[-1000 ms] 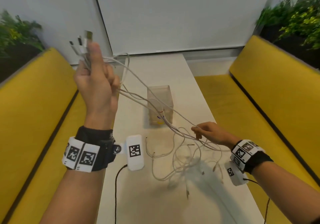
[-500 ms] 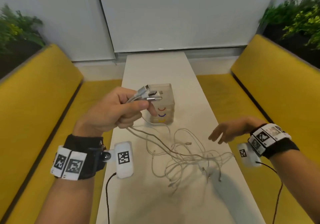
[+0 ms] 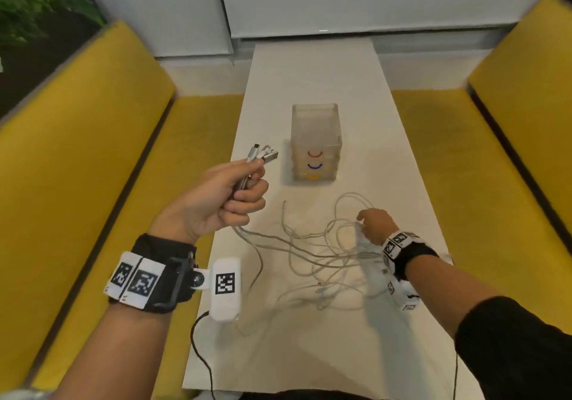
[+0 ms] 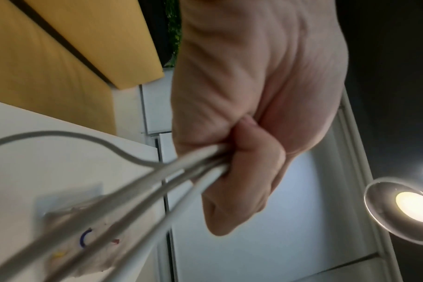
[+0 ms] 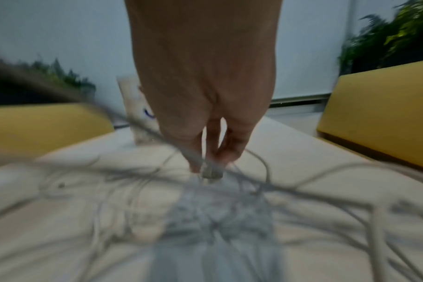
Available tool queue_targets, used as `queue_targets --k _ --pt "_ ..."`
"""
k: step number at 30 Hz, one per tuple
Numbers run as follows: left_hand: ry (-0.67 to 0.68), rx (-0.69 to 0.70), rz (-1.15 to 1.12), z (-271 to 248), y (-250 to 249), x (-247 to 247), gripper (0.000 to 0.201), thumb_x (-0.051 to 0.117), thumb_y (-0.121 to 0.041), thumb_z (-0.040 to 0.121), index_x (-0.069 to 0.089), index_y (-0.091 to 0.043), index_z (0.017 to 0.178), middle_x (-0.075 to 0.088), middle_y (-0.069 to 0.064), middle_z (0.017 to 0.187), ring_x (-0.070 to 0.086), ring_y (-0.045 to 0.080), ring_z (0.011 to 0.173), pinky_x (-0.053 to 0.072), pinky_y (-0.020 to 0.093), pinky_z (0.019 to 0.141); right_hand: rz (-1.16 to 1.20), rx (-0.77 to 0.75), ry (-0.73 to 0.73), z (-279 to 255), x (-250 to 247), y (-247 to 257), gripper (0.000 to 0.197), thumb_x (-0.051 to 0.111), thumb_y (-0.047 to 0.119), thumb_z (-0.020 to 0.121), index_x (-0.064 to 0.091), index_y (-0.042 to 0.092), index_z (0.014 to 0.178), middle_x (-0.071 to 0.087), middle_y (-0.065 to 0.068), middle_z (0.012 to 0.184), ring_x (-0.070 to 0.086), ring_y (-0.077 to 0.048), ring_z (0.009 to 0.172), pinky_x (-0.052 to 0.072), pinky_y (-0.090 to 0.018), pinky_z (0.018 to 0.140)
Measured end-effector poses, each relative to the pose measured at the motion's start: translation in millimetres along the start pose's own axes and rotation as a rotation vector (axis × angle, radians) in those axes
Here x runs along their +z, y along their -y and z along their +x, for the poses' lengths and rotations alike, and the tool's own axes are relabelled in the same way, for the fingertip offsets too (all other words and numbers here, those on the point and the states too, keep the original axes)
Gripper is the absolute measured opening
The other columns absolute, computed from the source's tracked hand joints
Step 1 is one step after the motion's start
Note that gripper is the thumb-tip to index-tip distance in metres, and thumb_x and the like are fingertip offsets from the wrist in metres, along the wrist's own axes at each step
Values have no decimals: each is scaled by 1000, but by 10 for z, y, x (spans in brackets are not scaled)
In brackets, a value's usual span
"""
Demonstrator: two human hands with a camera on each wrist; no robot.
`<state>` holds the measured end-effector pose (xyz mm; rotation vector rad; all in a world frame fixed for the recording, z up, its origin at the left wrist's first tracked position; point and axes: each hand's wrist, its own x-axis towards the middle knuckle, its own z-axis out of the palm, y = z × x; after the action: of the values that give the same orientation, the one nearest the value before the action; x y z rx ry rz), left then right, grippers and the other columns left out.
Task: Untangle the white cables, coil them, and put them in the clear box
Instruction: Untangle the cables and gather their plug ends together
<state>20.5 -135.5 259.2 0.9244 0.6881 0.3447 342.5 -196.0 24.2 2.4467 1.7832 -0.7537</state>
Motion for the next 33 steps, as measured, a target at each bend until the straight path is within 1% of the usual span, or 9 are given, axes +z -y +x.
queue_targets --k 6,9,11,14,18,24,28,31,33 --pt "82 25 6 -287 147 -276 39 78 -28 83 42 -14 76 25 -2 55 21 7 44 18 13 33 187 20 -83 -14 -175 -51 8 69 13 82 70 7 86 71 -11 88 65 -28 87 46 -30 73" --pt "-24 154 87 -218 189 -270 48 83 -28 75 37 -15 69 21 -1 54 23 6 41 21 12 33 411 -69 -146 -71 -612 70 18 75 5 74 67 14 86 66 -6 81 62 -22 72 51 -27 65" --pt "-110 201 142 -98 200 -198 49 77 -29 81 31 -17 68 13 2 56 18 8 42 16 15 35 387 -171 -164 -164 -941 223 22 76 4 73 69 17 90 66 -2 82 61 -15 67 49 -14 59" --pt "-231 305 258 141 226 -15 39 65 -35 94 44 -15 69 11 5 61 12 15 49 12 23 39 409 -338 -208 -391 -1384 529 22 75 2 74 74 12 94 70 2 82 64 -15 71 51 -16 65" --pt "-300 387 387 450 272 197 31 61 -37 96 75 -9 100 19 -4 57 16 14 50 18 26 43 665 -544 -150 -750 -1787 935 28 78 2 78 72 8 105 74 -3 86 70 -16 77 57 -27 77" --pt "-273 440 518 631 320 376 11 69 -25 93 77 -20 87 41 -2 56 34 23 52 30 31 46 949 -606 -155 -967 -1891 1159 45 75 -4 80 62 4 122 70 -26 95 71 -33 84 59 -33 78" --pt "-176 416 483 668 336 398 8 71 -17 91 72 -18 83 41 -3 58 34 19 52 31 29 49 1159 -537 -150 -1010 -1778 1169 47 73 -7 80 60 3 124 63 -23 95 65 -22 79 55 -29 72" --pt "-156 454 451 658 332 435 11 62 -22 98 65 -13 93 43 -13 56 35 8 48 33 26 48 1237 -448 -113 -1031 -1619 1218 55 78 14 78 54 10 128 60 -20 111 64 -32 97 56 -40 86" --pt "-191 510 399 639 267 437 19 52 -28 103 57 -20 87 45 -12 59 36 6 48 32 25 49 1213 -397 27 -1047 -1491 1221 57 80 22 77 52 8 125 60 -19 112 64 -38 95 57 -41 81"
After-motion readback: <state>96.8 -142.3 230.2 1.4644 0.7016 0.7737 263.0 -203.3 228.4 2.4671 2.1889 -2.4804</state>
